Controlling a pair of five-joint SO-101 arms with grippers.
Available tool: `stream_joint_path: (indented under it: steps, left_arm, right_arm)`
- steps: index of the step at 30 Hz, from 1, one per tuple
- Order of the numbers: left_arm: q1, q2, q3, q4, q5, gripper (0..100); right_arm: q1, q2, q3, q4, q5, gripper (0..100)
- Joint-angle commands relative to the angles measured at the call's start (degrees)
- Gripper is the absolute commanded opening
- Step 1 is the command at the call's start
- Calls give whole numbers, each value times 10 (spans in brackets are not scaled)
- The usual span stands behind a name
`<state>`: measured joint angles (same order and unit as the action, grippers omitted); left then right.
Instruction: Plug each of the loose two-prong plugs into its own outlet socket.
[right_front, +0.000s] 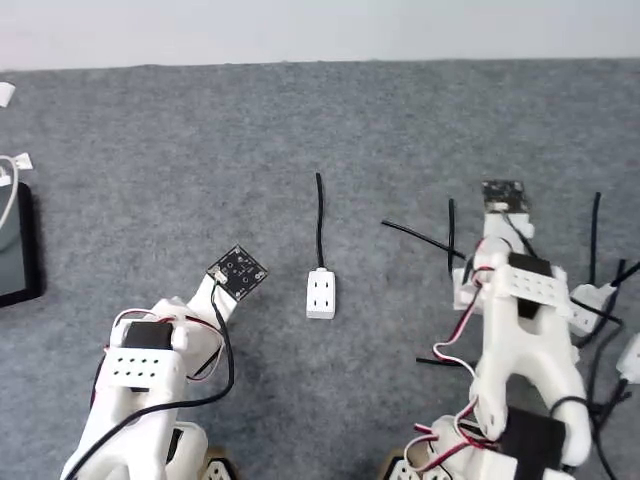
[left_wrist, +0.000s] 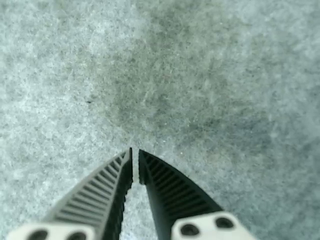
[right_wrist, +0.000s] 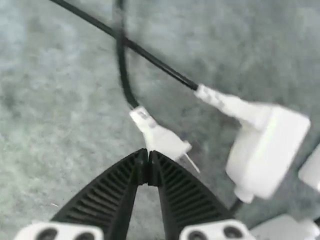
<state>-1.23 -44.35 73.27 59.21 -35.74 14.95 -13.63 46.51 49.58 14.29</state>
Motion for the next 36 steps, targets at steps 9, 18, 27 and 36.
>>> stream_joint_path:
  steps: [9,18,27,36]
  left_arm:
    - [-2,-7,-7,-8,-5,13]
    - [-2,-7,-7,-8,-5,13]
    - [-2,-7,-7,-8,-5,13]
    - [-2,-7,-7,-8,-5,13]
  right_arm:
    - [15,44,-25,9,36,9]
    - [13,6,-23,7,40,9]
    - [42,-128,62,-49,2,9]
    - [50,29,-30,-22,7,9]
